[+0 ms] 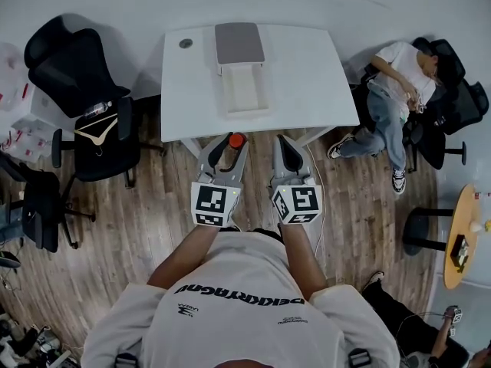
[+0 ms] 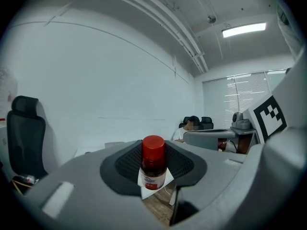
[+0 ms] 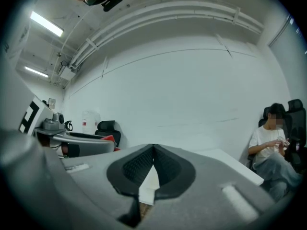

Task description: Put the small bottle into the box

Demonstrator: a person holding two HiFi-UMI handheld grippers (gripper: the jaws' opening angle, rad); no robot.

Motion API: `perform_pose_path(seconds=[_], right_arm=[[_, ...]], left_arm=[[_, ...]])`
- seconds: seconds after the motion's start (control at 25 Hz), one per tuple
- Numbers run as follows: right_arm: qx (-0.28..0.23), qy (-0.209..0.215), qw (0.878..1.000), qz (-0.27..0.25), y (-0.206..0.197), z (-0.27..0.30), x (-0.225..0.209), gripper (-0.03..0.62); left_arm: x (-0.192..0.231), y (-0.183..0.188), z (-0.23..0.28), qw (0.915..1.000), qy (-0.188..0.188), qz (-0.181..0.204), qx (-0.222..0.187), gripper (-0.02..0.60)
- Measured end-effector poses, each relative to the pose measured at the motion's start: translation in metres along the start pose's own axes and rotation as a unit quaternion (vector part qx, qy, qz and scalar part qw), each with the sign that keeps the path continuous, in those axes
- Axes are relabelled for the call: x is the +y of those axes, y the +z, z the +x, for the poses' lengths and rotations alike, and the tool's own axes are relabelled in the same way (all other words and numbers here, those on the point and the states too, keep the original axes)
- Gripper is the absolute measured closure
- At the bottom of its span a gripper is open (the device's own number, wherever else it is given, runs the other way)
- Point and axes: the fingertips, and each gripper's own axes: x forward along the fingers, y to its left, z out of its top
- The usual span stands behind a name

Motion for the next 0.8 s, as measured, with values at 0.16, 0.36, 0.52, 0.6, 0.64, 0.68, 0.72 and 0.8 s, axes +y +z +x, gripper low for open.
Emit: perform_pose_path(seconds=[0.16, 0.36, 0.52, 0.6, 0.64, 0.68, 0.72, 0.8], right_arm=[[0.003, 0.000, 1.000, -0.004, -0.001, 0.011, 0.001, 0.594], [0.001, -0.001, 1.000, -0.006, 0.002, 0.016, -0.001, 0.594], [0.002, 0.001, 1.000, -0.002, -0.001, 0.019, -0.005, 0.594], [0.001, 0.004, 1.000, 0.001, -0.003, 0.023, -0.008, 0.594], [0.001, 0.007, 1.000, 0.002, -0.004, 0.025, -0.011, 0.594], [0.001, 0.009, 1.000, 0.002, -0.005, 0.028, -0.013, 0.594], [0.001, 0.011, 1.000, 0.003, -0.005, 0.030, -0.016, 0.594], [0.002, 0.015, 1.000, 0.008, -0.006, 0.034, -0.021, 0.594]], left_arm=[[0.010, 0.000, 0.004, 1.0000, 0.006, 0.002, -0.003, 0.437], [0.014, -0.004, 0.008, 0.9999, 0.010, 0.004, 0.002, 0.437], [0.013, -0.008, 0.013, 0.9999, 0.012, 0.005, 0.008, 0.437], [0.014, -0.010, 0.017, 0.9998, 0.015, 0.007, 0.011, 0.437], [0.014, -0.011, 0.020, 0.9998, 0.017, 0.008, 0.012, 0.437], [0.014, -0.012, 0.023, 0.9997, 0.019, 0.009, 0.014, 0.437], [0.014, -0.013, 0.026, 0.9996, 0.020, 0.010, 0.016, 0.437], [0.013, -0.016, 0.033, 0.9994, 0.023, 0.013, 0.023, 0.437]])
